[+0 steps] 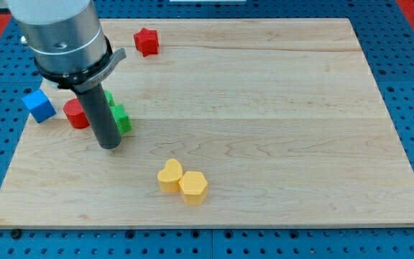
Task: Move the green circle to the top left corner
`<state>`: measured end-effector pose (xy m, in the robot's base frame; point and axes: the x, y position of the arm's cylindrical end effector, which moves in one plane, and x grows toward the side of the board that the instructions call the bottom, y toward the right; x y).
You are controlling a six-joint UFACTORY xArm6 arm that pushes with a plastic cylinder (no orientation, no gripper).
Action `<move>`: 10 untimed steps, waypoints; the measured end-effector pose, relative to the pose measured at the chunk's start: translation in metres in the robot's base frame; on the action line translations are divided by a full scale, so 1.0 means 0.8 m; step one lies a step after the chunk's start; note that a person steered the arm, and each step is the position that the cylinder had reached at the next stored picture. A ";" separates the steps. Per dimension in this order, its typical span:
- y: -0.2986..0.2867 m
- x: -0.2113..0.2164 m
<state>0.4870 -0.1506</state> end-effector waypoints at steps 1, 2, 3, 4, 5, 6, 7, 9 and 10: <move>0.001 -0.015; 0.001 -0.035; 0.001 -0.053; -0.002 -0.069; -0.006 -0.084; -0.007 -0.072; -0.022 -0.069; -0.069 -0.072; -0.063 -0.086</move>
<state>0.4184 -0.2012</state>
